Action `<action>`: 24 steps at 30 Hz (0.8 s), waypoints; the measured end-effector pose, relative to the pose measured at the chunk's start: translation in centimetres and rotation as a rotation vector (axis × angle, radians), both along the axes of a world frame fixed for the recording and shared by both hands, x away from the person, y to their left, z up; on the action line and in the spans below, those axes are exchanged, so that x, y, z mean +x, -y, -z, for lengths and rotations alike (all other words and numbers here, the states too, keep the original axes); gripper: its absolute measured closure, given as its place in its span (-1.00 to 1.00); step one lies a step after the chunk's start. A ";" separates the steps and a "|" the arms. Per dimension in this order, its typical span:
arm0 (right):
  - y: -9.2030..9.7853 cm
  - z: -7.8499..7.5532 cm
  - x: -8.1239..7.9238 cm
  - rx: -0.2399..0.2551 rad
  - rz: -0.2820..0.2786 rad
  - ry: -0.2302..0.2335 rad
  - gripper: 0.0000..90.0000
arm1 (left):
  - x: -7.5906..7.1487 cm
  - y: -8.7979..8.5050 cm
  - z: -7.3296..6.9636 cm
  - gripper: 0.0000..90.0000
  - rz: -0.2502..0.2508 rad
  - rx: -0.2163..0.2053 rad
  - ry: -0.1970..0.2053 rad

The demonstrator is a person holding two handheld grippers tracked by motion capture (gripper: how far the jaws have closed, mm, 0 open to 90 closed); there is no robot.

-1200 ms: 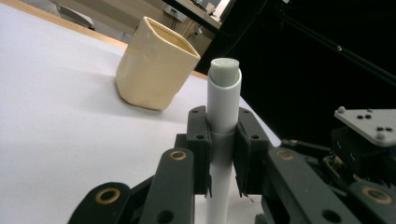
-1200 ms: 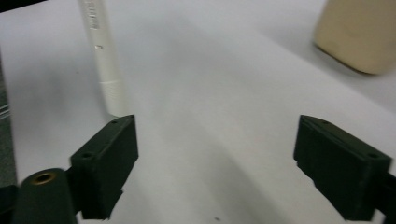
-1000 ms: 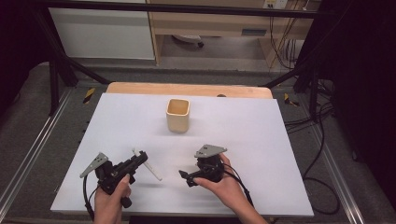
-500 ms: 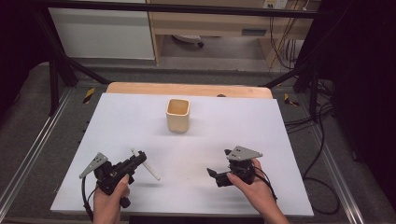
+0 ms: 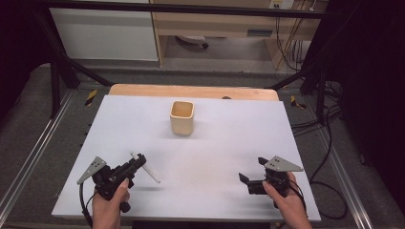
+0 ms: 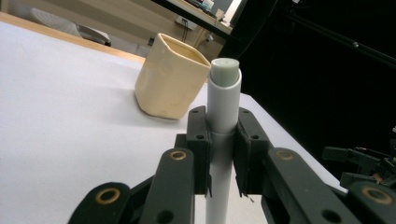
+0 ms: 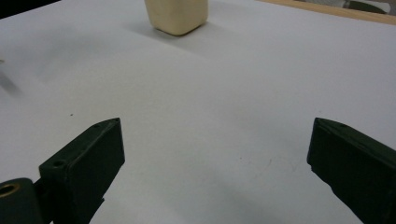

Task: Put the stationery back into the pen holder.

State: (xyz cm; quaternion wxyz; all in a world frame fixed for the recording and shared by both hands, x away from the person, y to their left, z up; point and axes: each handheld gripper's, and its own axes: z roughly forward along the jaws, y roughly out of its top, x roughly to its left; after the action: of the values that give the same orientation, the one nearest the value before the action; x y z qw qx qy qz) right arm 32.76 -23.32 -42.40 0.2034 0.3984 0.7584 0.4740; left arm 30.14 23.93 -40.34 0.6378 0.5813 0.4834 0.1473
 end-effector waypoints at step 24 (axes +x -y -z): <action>-1.3 0.6 0.3 -0.037 0.008 0.012 -0.91 | 1.4 3.4 -4.1 0.75 0.094 0.076 0.035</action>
State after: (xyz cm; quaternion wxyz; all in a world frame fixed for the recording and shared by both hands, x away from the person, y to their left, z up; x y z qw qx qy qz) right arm 33.03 -22.00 -42.95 0.2172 0.3947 0.7643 0.4613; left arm 31.52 20.49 -36.25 0.6299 0.6243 0.4385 0.1457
